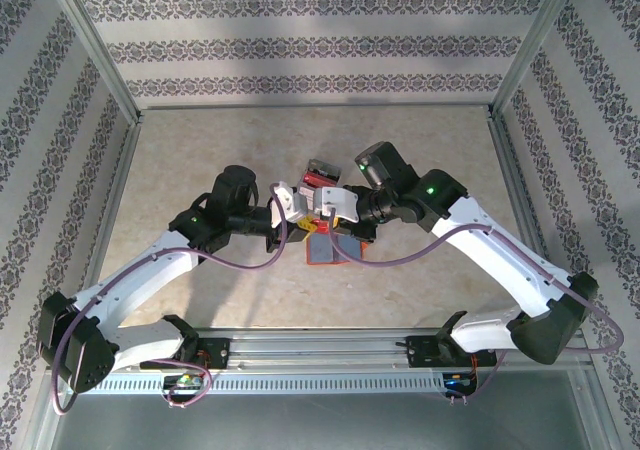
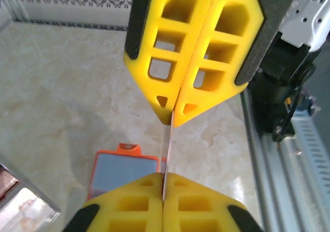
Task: Take the credit cards out of the card holder
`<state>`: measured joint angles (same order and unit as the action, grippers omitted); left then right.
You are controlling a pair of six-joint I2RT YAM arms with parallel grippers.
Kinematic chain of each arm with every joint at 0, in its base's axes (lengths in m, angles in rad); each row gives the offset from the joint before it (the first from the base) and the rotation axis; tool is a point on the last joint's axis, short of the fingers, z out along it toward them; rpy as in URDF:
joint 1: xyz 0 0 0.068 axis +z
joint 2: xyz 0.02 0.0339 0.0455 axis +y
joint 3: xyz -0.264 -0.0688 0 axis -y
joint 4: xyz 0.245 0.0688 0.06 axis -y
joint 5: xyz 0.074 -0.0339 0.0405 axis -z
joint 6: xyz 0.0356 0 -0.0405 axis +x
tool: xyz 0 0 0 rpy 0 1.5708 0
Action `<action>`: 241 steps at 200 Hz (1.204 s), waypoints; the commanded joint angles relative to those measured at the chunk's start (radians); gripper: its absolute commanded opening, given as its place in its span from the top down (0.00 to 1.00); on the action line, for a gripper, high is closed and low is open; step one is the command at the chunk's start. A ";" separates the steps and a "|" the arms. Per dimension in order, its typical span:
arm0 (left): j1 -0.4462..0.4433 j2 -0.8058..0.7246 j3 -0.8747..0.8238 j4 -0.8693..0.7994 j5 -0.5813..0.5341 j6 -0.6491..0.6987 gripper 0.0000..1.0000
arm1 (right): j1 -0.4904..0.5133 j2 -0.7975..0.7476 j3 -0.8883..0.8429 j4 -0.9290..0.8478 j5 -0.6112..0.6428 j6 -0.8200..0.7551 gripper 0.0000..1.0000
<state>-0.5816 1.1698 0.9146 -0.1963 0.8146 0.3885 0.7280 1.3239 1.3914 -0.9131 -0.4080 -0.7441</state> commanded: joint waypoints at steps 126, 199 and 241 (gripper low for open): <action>-0.009 -0.049 -0.020 0.117 0.013 -0.032 1.00 | -0.068 -0.008 -0.032 0.069 -0.213 0.031 0.78; -0.009 -0.079 -0.043 0.154 -0.045 -0.069 0.78 | -0.071 0.009 -0.022 0.062 -0.195 0.019 1.00; -0.009 -0.157 -0.125 0.208 -0.198 -0.111 0.43 | -0.093 0.052 0.012 0.054 -0.178 0.018 1.00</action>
<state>-0.5827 1.0748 0.8467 -0.0654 0.7231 0.3149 0.6559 1.3453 1.3659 -0.8482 -0.5774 -0.7136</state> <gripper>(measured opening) 0.503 0.046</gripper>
